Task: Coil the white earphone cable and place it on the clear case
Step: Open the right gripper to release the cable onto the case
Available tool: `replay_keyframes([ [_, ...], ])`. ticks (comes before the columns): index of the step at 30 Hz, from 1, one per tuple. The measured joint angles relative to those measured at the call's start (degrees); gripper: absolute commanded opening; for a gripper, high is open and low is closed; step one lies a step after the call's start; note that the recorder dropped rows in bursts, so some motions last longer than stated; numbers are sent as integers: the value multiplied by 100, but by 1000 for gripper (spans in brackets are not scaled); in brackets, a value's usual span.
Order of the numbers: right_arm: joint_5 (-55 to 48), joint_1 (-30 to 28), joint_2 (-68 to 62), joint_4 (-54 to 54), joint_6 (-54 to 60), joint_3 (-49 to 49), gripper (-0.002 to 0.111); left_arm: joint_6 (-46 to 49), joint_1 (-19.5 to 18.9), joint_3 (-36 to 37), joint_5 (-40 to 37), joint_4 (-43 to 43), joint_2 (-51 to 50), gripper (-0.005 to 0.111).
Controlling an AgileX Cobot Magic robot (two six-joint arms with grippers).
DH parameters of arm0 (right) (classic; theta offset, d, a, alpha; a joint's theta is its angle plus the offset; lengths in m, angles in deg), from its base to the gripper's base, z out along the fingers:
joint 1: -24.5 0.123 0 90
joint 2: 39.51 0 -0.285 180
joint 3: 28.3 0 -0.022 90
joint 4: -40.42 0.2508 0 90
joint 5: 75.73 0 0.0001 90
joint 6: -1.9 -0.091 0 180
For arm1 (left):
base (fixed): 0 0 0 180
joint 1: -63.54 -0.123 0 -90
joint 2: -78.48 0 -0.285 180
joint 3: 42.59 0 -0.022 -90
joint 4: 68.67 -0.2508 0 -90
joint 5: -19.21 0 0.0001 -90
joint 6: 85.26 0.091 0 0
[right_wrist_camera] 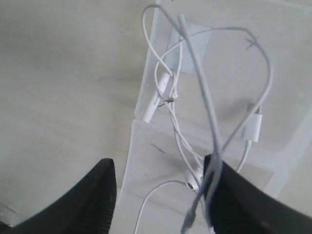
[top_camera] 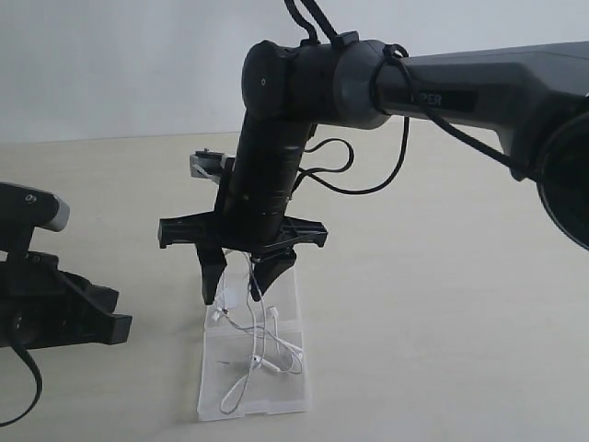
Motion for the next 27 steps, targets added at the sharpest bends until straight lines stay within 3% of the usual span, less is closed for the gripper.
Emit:
replay_keyframes([
  [17, -3, 0, 664, -287, -13, 0, 50, 12, 0, 0, -372, 0, 0, 0],
  [19, -2, 0, 719, -524, -13, 74, 41, 12, 0, 0, -481, 0, 0, 0],
  [24, -2, 0, 1064, -1004, 51, 597, 0, 23, 0, 0, -710, -11, 0, 0],
  [27, -11, 0, 1418, -1215, 484, 942, 0, 23, 0, -66, -931, -93, 0, 0],
])
